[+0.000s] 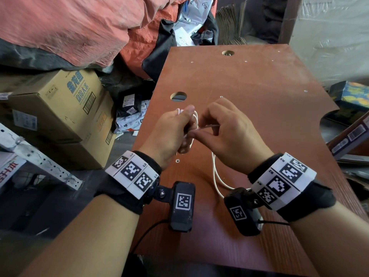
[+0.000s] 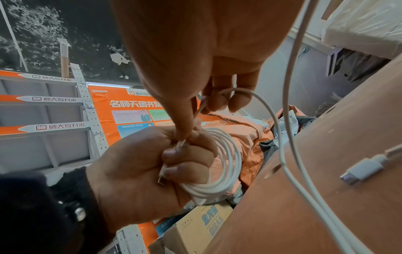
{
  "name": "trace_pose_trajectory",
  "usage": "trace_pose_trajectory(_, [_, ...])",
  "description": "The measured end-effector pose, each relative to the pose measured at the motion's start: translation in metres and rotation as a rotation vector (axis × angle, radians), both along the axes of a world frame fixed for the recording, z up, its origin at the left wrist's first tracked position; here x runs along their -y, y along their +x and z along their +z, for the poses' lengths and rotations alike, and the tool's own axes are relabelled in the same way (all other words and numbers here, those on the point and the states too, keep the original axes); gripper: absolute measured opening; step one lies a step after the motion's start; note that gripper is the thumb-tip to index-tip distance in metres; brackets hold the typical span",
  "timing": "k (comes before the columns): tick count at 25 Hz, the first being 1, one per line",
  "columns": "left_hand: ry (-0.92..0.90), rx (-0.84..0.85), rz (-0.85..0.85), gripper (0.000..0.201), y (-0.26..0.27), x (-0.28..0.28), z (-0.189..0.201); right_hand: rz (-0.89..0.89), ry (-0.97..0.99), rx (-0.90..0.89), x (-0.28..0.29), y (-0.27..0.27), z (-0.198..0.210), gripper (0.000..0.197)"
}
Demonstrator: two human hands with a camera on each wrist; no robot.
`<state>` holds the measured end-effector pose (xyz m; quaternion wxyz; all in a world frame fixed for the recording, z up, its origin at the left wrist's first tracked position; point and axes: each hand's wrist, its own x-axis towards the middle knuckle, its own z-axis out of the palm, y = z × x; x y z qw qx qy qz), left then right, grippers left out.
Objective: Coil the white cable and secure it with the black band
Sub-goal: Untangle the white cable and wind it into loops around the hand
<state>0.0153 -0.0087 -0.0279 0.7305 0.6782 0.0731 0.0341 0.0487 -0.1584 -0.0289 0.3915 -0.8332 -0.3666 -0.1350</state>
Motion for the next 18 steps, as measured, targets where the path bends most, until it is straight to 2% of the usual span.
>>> trace_pose_trajectory(4, [-0.196,-0.008,-0.044,0.040,0.002,-0.009,0.003,0.002,0.003,-0.003,0.001,0.003,-0.001,0.011])
trace_pose_trajectory(9, [-0.255,-0.015,-0.008,0.043,0.004,-0.016,0.005,-0.055,-0.046,-0.017,0.006,0.008,-0.001,0.010])
trace_pose_trajectory(13, [-0.150,-0.030,-0.031,0.040,0.002,-0.014,0.004,-0.091,0.036,0.013,0.004,0.012,-0.007,0.017])
trace_pose_trajectory(15, [-0.059,-0.079,-0.061,0.037,0.000,-0.013,0.002,-0.102,0.022,0.009,0.003,0.011,-0.006,0.018])
trace_pose_trajectory(18, [-0.017,-0.144,-0.103,0.035,-0.002,-0.012,0.002,-0.158,-0.009,-0.040,0.005,0.007,-0.001,0.023])
